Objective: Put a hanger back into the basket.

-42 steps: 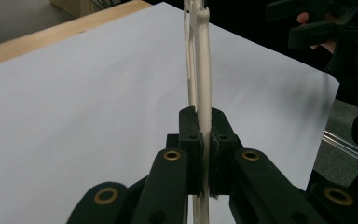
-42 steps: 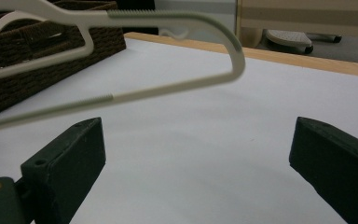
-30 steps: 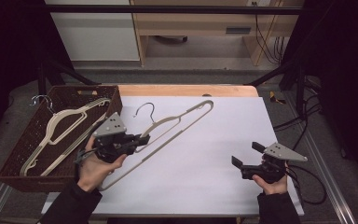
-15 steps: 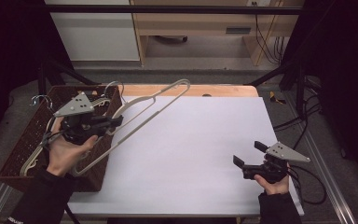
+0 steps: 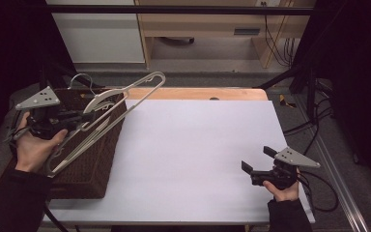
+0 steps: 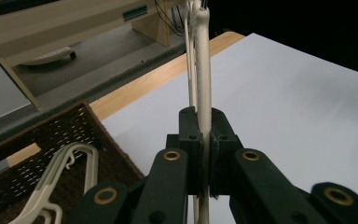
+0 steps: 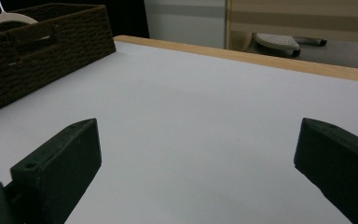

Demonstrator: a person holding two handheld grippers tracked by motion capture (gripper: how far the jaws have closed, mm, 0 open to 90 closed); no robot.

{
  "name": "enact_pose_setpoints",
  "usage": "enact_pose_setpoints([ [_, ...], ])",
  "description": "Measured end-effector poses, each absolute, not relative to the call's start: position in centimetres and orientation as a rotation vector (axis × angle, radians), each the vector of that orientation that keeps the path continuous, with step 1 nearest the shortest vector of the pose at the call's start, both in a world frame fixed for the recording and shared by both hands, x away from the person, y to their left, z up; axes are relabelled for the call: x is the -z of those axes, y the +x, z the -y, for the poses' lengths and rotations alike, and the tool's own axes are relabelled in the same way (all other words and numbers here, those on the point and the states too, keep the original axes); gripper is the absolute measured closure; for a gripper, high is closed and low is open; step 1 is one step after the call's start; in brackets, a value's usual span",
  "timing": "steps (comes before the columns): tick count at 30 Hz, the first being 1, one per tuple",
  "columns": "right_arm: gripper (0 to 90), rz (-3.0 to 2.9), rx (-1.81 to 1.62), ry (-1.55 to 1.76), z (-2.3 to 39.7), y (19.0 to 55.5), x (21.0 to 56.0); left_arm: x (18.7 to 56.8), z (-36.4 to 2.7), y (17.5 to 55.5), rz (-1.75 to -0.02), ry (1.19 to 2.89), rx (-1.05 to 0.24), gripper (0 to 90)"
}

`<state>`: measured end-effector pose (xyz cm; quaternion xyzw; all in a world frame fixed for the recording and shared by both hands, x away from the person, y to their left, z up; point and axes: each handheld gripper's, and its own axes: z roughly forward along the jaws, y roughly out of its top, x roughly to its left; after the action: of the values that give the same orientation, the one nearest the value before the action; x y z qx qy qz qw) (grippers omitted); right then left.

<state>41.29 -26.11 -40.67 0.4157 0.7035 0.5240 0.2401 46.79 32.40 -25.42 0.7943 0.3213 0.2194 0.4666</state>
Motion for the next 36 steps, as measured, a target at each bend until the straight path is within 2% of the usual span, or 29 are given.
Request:
enact_pose_setpoints([
  [16, 0.7, -1.931, -1.428, 1.146, 26.0, 41.5, 40.8, 27.6, -38.9, 48.3, -0.896, 1.960, -0.560, 86.0],
  [32, 0.8, -1.937, -1.422, 1.143, 25.9, 41.5, 40.9, 30.8, -43.1, 49.1, -0.980, 1.969, -0.537, 86.1],
  [36, 0.8, -1.939, -1.421, 1.145, 25.9, 41.6, 41.0, 31.3, -43.9, 49.0, -1.016, 1.926, -0.548, 86.0],
])
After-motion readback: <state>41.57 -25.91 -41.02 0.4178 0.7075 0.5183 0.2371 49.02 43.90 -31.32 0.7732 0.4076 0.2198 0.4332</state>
